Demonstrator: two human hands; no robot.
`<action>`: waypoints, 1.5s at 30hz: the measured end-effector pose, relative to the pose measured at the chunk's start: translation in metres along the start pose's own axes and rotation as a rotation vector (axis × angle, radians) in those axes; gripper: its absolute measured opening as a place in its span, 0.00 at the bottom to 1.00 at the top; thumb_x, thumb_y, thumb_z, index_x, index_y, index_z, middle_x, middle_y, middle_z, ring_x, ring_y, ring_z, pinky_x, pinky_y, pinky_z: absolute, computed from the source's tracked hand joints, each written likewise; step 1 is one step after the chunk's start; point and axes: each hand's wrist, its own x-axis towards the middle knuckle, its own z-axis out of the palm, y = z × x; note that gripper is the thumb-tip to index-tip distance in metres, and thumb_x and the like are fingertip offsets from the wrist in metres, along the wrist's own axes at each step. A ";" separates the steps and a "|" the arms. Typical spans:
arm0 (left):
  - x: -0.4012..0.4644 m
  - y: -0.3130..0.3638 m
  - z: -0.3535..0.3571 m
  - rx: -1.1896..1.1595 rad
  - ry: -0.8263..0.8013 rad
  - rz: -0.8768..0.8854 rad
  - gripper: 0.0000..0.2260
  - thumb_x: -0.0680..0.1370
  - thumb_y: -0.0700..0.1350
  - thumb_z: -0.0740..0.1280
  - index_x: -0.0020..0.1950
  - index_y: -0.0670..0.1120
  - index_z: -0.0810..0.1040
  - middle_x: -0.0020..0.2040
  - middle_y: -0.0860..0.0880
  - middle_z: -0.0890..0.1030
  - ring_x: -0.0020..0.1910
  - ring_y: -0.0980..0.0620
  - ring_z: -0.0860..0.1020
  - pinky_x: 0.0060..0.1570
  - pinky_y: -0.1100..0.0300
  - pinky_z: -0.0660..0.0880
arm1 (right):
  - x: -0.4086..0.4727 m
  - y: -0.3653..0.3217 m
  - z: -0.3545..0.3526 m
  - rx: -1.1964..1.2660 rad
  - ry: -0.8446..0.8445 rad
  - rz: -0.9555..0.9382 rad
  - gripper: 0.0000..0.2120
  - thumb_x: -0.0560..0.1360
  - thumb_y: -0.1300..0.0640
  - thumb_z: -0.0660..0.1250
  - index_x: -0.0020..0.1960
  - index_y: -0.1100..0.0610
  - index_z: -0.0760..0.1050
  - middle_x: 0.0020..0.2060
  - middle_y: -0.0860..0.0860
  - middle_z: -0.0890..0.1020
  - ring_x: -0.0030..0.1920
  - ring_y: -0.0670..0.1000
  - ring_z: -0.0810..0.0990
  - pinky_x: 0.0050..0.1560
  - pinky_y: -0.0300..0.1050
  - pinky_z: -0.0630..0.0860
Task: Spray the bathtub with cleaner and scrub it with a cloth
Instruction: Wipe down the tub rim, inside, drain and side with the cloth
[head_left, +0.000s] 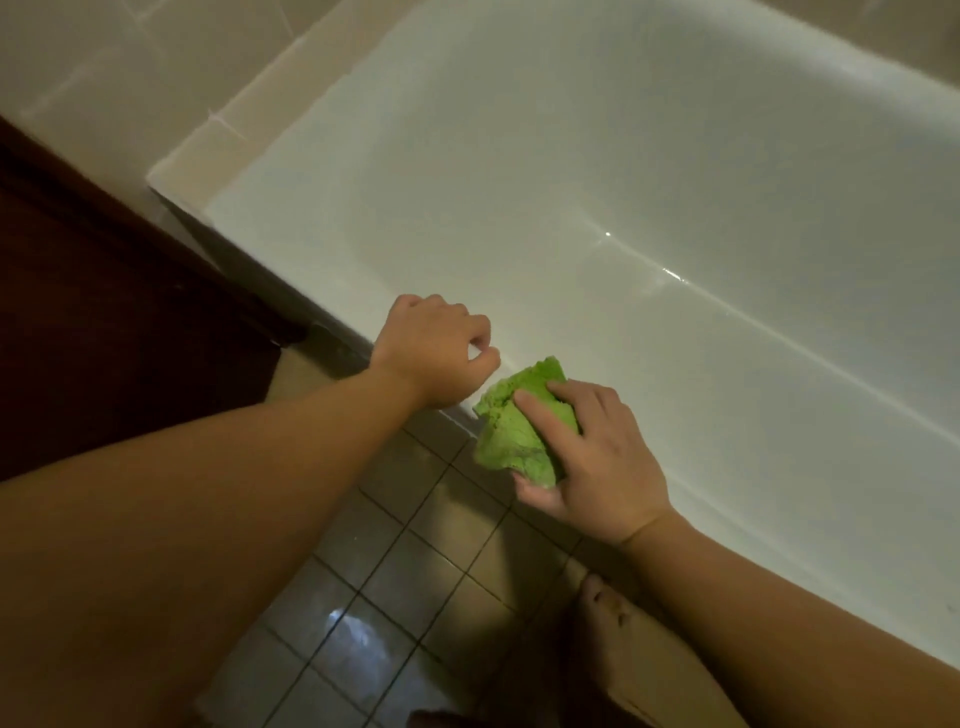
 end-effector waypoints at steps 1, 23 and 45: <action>0.003 0.000 0.001 0.006 0.004 -0.011 0.15 0.78 0.59 0.55 0.47 0.56 0.79 0.42 0.55 0.78 0.44 0.50 0.73 0.55 0.50 0.67 | 0.001 0.000 0.000 -0.003 -0.006 0.004 0.37 0.71 0.36 0.71 0.75 0.50 0.66 0.63 0.62 0.77 0.61 0.65 0.75 0.55 0.59 0.75; 0.026 -0.010 -0.001 0.031 -0.163 0.250 0.12 0.78 0.54 0.57 0.40 0.49 0.71 0.37 0.51 0.72 0.39 0.46 0.70 0.39 0.53 0.66 | -0.004 -0.021 -0.003 0.054 0.075 0.428 0.37 0.66 0.39 0.71 0.72 0.49 0.67 0.56 0.58 0.79 0.55 0.63 0.77 0.53 0.57 0.75; -0.004 0.183 0.034 0.113 -0.406 0.931 0.35 0.77 0.74 0.55 0.76 0.53 0.65 0.65 0.50 0.76 0.60 0.47 0.77 0.53 0.49 0.78 | -0.163 -0.039 -0.023 -0.017 0.738 1.397 0.32 0.69 0.46 0.76 0.71 0.49 0.75 0.74 0.64 0.65 0.71 0.65 0.67 0.65 0.63 0.75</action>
